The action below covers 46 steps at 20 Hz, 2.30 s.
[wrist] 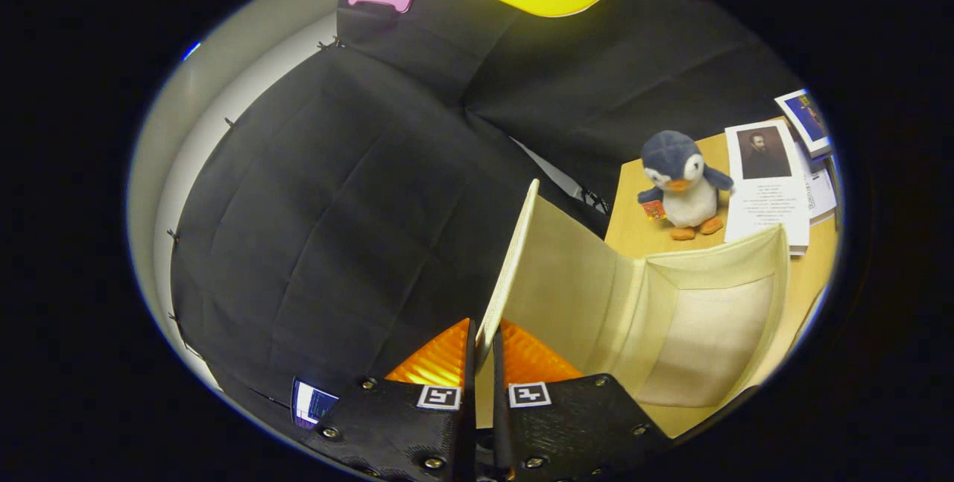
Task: Open the storage box then place both shoes into the box .Put the left shoe in first, then the right shoe, with the right side of both shoes facing outward in a uniform manner.
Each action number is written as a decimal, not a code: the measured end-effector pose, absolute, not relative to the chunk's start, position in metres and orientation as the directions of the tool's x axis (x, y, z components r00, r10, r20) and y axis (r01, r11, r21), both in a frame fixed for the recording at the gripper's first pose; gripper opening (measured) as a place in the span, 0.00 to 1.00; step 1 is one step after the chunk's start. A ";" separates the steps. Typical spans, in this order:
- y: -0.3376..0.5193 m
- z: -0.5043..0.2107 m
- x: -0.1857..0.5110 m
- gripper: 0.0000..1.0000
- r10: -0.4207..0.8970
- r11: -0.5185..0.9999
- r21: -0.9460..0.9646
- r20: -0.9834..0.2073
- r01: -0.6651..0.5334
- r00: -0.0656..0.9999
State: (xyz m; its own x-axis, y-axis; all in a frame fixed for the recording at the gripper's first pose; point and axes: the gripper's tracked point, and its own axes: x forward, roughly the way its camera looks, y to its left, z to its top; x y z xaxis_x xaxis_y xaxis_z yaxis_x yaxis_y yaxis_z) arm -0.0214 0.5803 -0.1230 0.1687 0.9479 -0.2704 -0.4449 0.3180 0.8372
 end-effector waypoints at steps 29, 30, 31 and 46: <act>0.400 -0.129 -0.002 0.97 0.808 0.588 0.576 -0.392 -0.568 0.439; 0.385 -0.136 -0.001 0.97 0.792 0.610 0.552 -0.405 -0.568 0.457; 0.368 -0.141 0.001 0.97 0.772 0.636 0.528 -0.419 -0.563 0.478; 0.212 -0.250 0.009 0.97 0.526 0.849 0.417 -0.615 -0.324 0.588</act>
State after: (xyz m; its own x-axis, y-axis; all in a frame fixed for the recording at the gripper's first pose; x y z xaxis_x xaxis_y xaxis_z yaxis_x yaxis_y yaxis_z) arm 0.0088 0.2118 -0.2504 0.5879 0.5257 -0.6148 -0.3239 0.8495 0.4165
